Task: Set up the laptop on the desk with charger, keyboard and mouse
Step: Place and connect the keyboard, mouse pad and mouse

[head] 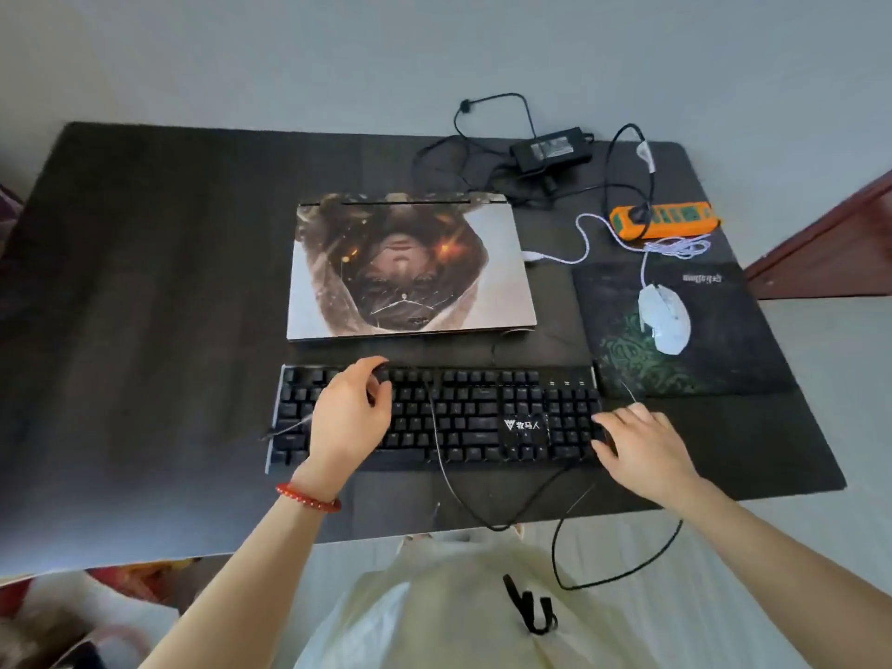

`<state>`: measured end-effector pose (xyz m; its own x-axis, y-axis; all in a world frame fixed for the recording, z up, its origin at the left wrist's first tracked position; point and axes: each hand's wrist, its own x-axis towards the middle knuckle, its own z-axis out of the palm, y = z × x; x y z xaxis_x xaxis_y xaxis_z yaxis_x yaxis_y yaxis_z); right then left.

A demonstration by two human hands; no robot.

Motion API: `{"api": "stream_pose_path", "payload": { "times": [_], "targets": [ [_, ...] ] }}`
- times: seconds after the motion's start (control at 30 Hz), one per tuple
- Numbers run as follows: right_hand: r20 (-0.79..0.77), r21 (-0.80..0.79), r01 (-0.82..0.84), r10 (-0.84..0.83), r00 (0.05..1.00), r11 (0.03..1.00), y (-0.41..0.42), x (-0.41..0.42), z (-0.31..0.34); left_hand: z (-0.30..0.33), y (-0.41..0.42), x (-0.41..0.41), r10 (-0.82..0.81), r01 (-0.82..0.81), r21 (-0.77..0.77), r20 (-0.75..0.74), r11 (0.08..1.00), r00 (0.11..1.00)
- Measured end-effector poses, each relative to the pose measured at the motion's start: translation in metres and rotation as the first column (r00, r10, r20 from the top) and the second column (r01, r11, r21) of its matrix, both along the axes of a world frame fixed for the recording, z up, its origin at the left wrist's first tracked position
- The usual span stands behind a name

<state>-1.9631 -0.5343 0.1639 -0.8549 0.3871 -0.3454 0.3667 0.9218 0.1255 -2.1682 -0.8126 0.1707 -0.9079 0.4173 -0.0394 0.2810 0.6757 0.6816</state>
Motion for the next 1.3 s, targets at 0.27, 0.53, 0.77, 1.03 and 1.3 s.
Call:
{"api": "stream_pose_path", "payload": {
  "times": [0.27, 0.53, 0.77, 1.03, 1.3],
  "targets": [
    [-0.193, 0.052, -0.111, 0.119, 0.974, 0.992, 0.033, 0.017, 0.004, 0.006, 0.052, 0.006, -0.129, 0.123, -0.061, -0.111, 0.991, 0.985],
    [0.212, -0.126, 0.047, -0.020, 0.977, 0.991, 0.041, 0.015, -0.020, -0.010, 0.070, 0.030, -0.398, 0.307, -0.495, -0.087, 0.813, 0.913],
    [0.283, -0.069, -0.217, 0.227, 0.932, 0.974, 0.039, 0.029, -0.026, -0.048, 0.089, 0.068, -0.609, 0.475, -0.702, 0.073, 0.531, 0.790],
    [0.171, -0.054, -0.178, 0.184, 0.968, 0.983, 0.052, 0.020, 0.000, -0.051, 0.101, 0.069, -0.510, 0.396, -0.648, 0.015, 0.650, 0.860],
    [-0.653, -0.554, -0.266, -0.213, 0.727, 0.789, 0.022, -0.076, 0.071, 0.001, 0.069, 0.047, -0.139, 0.122, -0.111, -0.160, 0.986, 0.977]
  ]
}}
